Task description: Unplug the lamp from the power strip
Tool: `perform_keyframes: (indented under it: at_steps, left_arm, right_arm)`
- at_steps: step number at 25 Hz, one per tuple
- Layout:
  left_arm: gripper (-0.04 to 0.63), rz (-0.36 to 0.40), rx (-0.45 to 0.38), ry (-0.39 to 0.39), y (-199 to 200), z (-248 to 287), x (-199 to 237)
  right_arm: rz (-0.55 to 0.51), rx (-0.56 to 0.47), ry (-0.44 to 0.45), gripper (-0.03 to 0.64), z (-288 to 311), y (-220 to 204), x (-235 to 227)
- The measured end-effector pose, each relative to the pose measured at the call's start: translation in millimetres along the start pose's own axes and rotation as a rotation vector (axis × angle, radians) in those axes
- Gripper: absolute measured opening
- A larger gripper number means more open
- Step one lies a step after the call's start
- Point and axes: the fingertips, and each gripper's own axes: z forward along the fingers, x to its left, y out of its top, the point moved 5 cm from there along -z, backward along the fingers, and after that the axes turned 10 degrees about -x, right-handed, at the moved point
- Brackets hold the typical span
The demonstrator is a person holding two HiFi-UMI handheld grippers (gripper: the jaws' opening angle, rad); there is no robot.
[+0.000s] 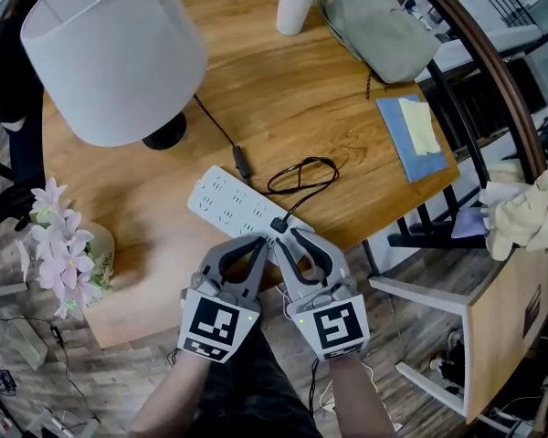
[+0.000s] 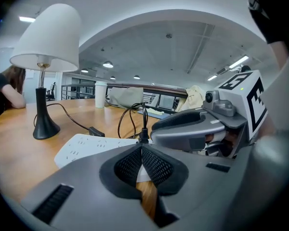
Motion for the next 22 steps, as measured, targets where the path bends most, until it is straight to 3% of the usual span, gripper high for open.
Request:
perform_keyframes:
  at_steps: [7, 16, 22]
  left_arm:
    - [-0.003, -0.053, 0.089, 0.024, -2, 11, 11]
    - [-0.003, -0.056, 0.145, 0.043, -6, 23, 13]
    - [-0.005, -0.058, 0.166, 0.061, -5, 23, 14]
  right_arm:
    - [-0.01, 0.083, 0.048, 0.095, 17, -8, -5]
    - [0.016, 0.12, 0.052, 0.095, 27, -14, -11]
    - [-0.138, 0.127, 0.056, 0.072, 24, -13, -4]
